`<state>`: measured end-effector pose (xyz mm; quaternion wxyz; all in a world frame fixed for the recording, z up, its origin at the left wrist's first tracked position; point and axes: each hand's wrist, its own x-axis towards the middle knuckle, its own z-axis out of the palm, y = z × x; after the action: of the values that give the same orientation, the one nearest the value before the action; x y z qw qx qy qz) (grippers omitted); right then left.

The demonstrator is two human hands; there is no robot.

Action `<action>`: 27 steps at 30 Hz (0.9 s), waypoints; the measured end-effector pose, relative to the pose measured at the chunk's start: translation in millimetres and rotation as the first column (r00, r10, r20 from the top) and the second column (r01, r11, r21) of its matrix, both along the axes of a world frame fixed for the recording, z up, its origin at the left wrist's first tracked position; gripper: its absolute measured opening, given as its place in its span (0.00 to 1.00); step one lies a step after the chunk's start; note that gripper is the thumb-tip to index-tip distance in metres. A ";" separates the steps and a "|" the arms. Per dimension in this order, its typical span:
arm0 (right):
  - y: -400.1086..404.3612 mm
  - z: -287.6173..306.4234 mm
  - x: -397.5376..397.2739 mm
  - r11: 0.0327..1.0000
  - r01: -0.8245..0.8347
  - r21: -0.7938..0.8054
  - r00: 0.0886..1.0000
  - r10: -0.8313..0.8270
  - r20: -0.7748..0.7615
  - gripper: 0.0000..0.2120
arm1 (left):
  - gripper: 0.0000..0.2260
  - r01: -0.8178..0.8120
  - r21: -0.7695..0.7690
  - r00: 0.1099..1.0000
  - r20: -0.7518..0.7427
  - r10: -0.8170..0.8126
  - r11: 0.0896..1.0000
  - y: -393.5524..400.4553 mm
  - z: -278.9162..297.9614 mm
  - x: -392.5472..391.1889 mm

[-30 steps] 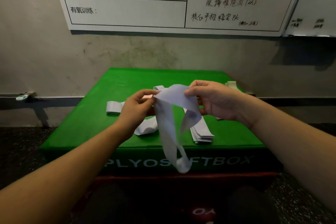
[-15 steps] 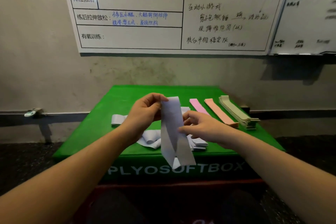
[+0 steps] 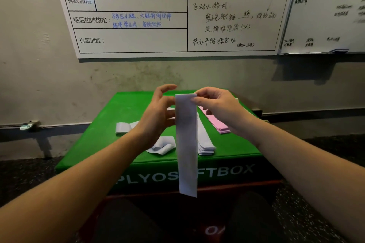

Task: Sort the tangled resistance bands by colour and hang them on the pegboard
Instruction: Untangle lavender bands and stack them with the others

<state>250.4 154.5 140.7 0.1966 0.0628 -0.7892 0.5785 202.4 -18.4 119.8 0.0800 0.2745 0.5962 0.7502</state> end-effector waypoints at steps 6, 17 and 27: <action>2.3 0.8 2.6 0.995 -0.012 -0.096 1.000 0.011 -0.012 0.05 | 0.10 0.100 -0.121 0.995 -0.009 -0.102 0.988 15.7 -23.5 21.3; 18.3 -61.5 -3.2 0.988 -0.008 -0.154 0.985 0.035 0.172 0.11 | 0.07 -0.069 0.011 0.988 0.136 0.067 0.998 51.5 -34.5 -4.2; 37.4 -140.9 -11.5 0.992 -0.100 -0.072 0.953 0.116 0.281 0.05 | 0.08 -0.198 0.137 0.935 0.324 0.145 0.971 74.1 -48.4 -61.2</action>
<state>238.9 191.9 -0.2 0.0510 0.0163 -0.7878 0.6136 141.2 55.7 71.5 0.0840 0.1053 0.5329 0.8354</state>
